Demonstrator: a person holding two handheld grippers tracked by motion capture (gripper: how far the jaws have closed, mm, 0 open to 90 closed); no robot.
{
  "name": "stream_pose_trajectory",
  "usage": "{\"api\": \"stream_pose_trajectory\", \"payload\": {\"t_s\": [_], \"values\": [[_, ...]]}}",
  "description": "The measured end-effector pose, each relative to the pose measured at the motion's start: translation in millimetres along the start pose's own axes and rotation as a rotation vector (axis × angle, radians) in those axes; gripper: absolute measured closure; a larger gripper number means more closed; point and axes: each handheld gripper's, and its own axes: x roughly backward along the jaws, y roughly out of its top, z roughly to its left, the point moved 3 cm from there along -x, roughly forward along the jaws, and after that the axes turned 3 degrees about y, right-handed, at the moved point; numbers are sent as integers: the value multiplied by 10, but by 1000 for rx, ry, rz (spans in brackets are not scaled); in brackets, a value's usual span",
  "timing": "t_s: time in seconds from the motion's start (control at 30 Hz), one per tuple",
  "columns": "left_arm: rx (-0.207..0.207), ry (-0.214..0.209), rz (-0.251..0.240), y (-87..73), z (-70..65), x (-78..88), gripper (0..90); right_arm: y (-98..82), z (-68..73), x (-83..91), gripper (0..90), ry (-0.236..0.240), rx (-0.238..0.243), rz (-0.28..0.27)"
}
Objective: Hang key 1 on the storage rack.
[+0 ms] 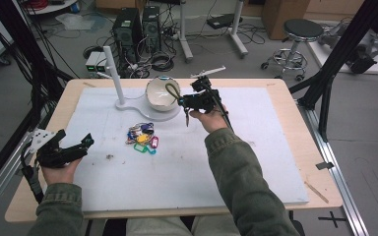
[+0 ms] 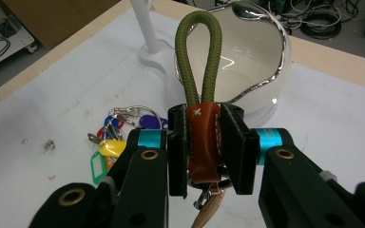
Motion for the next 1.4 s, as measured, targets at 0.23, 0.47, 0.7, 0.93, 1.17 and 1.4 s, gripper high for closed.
{"api": "stream_pose_trajectory", "payload": {"t_s": [0.23,0.47,0.7,0.93,1.17,1.4], "values": [[1,5,-3,2,4,0,17,79,114,-120,733,-8,1,-11],[2,3,-3,1,2,-3,17,156,256,-248,733,-7,17,-5],[18,-3,-4,2,3,-5,17,223,376,-373,733,6,-12,-26],[26,-15,-7,3,-5,-8,17,315,502,-497,733,16,-10,-45],[27,-17,-7,3,-3,-7,17,389,574,-620,733,21,-58,-60],[39,-34,-14,4,-7,-4,17,487,646,-728,733,28,-58,-68]]}}
